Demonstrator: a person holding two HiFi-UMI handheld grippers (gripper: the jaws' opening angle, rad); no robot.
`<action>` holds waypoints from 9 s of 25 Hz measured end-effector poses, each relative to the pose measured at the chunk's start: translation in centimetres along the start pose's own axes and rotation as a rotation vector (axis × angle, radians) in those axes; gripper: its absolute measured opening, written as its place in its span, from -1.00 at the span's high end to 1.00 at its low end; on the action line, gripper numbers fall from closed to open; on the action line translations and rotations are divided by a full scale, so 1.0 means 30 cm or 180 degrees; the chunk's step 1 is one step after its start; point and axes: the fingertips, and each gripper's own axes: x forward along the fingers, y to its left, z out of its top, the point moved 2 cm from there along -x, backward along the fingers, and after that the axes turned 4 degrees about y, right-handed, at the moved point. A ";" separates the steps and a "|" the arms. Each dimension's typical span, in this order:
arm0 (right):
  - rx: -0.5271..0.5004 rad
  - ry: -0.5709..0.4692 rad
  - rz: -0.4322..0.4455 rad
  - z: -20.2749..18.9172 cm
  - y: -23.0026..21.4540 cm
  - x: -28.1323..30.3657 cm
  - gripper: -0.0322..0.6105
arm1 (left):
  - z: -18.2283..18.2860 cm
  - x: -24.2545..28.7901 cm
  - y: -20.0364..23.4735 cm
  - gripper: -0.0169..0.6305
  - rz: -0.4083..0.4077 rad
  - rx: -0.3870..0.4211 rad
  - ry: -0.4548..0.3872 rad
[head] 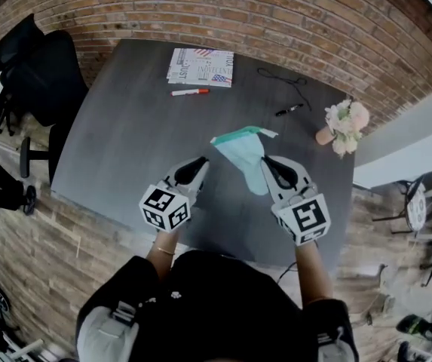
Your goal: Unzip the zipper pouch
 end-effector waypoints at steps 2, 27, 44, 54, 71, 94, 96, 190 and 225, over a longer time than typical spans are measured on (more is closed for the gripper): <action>-0.0016 -0.0042 0.0048 0.005 0.024 -0.041 0.89 | -0.010 -0.014 -0.038 0.78 -0.0078 -0.0120 -0.0029; 0.0024 -0.0415 0.0485 -0.056 0.256 -0.363 0.89 | 0.075 -0.284 -0.392 0.85 -0.0593 -0.0107 -0.0848; 0.0689 -0.0175 -0.0199 -0.192 0.275 -0.291 0.75 | 0.081 -0.323 -0.355 0.92 0.0058 0.1310 -0.0032; 0.0579 -0.0533 0.0162 0.029 0.410 -0.190 0.65 | 0.021 -0.254 -0.358 0.92 -0.0131 0.1942 0.0250; 0.0467 0.0087 -0.0189 -0.024 0.401 -0.149 0.63 | -0.086 -0.133 -0.464 0.92 -0.0552 0.3431 0.0684; 0.1243 -0.0124 -0.0763 -0.155 0.240 -0.388 0.81 | -0.146 -0.022 -0.642 0.92 -0.1121 0.4166 0.0629; 0.1358 -0.0136 -0.0725 -0.175 0.236 -0.403 0.81 | -0.152 -0.016 -0.670 0.92 -0.1203 0.4227 0.0592; 0.1474 0.0247 -0.1637 -0.370 0.171 -0.585 0.89 | -0.185 -0.040 -0.809 0.92 -0.1923 0.3476 0.0585; 0.1526 0.0324 -0.2007 -0.411 0.098 -0.653 0.89 | -0.156 -0.002 -0.833 0.92 -0.2142 0.3197 0.0517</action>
